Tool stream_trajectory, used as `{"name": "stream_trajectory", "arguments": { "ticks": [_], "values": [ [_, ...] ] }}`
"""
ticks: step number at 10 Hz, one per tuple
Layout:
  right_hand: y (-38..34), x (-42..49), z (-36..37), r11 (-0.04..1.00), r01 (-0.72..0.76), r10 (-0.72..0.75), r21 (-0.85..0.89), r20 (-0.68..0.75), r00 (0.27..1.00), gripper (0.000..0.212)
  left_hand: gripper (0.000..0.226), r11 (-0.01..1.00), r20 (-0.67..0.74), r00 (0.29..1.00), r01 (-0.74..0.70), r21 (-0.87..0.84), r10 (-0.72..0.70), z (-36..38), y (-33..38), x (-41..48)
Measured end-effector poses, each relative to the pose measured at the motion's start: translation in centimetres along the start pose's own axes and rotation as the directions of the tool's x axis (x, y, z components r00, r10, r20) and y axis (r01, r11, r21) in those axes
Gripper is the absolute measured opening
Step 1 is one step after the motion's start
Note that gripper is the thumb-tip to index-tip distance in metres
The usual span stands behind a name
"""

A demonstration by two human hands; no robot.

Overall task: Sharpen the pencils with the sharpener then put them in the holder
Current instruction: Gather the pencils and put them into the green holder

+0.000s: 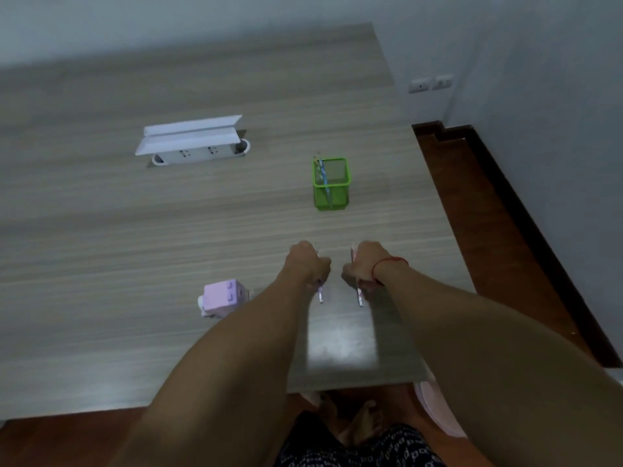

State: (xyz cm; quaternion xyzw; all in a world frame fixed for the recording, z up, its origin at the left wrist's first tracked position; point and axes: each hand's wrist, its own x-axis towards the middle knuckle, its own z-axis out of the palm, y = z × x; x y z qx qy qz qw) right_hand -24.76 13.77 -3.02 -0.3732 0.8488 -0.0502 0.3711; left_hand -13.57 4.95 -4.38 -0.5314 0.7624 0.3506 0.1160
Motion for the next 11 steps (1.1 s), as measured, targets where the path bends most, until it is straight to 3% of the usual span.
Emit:
{"name": "stream_trajectory", "arguments": {
  "ticks": [1,2,3,4,6,8,10,11],
  "values": [
    [-1.8,0.4,-3.7,0.995,0.06,-0.048,0.084,-0.142,0.989,0.026,0.025,0.995,-0.193,0.979,-0.075,-0.063,0.062,-3.3,1.2,1.0],
    [-4.2,1.2,-8.0,0.974,0.126,-0.064,0.188,-0.305,0.95,0.017,0.016,0.955,-0.382,0.915,-0.218,-0.2,0.129,-7.3,3.7,1.7],
    [-6.6,1.9,-11.8,0.951,0.169,-0.038,0.26,-0.443,0.896,0.01,0.021,0.897,-0.508,0.851,-0.322,-0.304,0.133,-11.2,6.6,2.4],
    [-8.3,2.9,-14.5,0.948,0.182,-0.025,0.26,-0.512,0.859,0.007,0.019,0.861,-0.548,0.821,-0.39,-0.328,0.163,-13.7,8.6,3.9],
    [-9.8,5.5,-15.1,0.954,0.169,-0.01,0.248,-0.537,0.843,0.004,0.014,0.859,-0.488,0.844,-0.405,-0.313,0.221,-13.9,8.1,7.6],
    [-9.6,7.8,-13.4,0.968,0.108,0.015,0.228,-0.481,0.877,0.017,0.024,0.877,-0.44,0.861,-0.397,-0.269,0.255,-13.0,7.3,9.3],
    [-9.5,7.3,-12.3,0.987,0.031,0.042,0.161,-0.428,0.903,0.043,0.032,0.903,-0.36,0.896,-0.358,-0.237,0.261,-12.8,6.9,9.5],
    [-9.8,6.0,-12.2,0.99,0.01,0.055,0.142,-0.442,0.896,0.041,0.036,0.919,-0.348,0.907,-0.325,-0.224,0.236,-12.7,6.0,8.9]
  ]
}}
